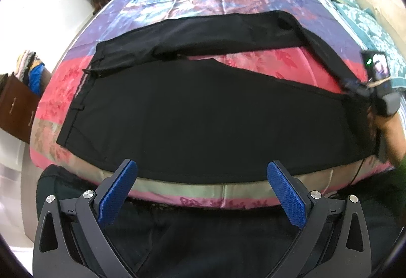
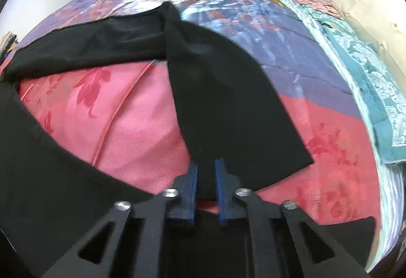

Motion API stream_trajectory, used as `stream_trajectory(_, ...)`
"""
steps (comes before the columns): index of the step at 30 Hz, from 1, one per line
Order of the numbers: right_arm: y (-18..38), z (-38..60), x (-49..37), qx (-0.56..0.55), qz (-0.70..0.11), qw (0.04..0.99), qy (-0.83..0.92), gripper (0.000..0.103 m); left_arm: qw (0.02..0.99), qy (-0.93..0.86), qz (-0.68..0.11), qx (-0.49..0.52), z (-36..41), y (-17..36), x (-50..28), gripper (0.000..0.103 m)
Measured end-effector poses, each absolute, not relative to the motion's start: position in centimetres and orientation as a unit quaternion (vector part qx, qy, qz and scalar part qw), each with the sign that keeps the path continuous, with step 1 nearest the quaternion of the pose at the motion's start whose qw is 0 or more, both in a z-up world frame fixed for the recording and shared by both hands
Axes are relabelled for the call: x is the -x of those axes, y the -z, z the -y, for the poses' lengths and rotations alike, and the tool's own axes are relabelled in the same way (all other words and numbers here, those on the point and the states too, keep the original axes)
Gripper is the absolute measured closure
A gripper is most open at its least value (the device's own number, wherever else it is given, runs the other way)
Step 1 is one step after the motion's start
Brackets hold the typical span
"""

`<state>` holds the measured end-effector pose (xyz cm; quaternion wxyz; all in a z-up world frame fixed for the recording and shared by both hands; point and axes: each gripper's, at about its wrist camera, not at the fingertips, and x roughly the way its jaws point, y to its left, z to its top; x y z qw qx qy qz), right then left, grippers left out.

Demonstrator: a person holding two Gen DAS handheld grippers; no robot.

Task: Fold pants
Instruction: 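Close the right tool on the pant leg end and lift it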

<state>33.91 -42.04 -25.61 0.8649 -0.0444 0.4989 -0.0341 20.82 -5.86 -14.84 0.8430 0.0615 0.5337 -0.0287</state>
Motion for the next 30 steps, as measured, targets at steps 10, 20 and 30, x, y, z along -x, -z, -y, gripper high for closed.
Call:
stream_trajectory(10, 10.9, 53.0, -46.3, 0.08, -0.417, 0.9, 0.101, 0.093, 0.836, 0.031, -0.544, -0.063, 6.6, 15.8, -22.8, 0.001)
stream_trajectory(20, 13.9, 65.2, -55.2, -0.012, -0.428, 0.879, 0.209, 0.044, 0.826, 0.032, -0.557, -0.078, 7.9, 17.3, -24.4, 0.001)
stream_trajectory(30, 23.5, 63.8, -54.2, -0.098, -0.453, 0.884, 0.071, 0.045, 0.807, 0.026, -0.583, -0.087, 9.6, 19.8, -27.3, 0.001)
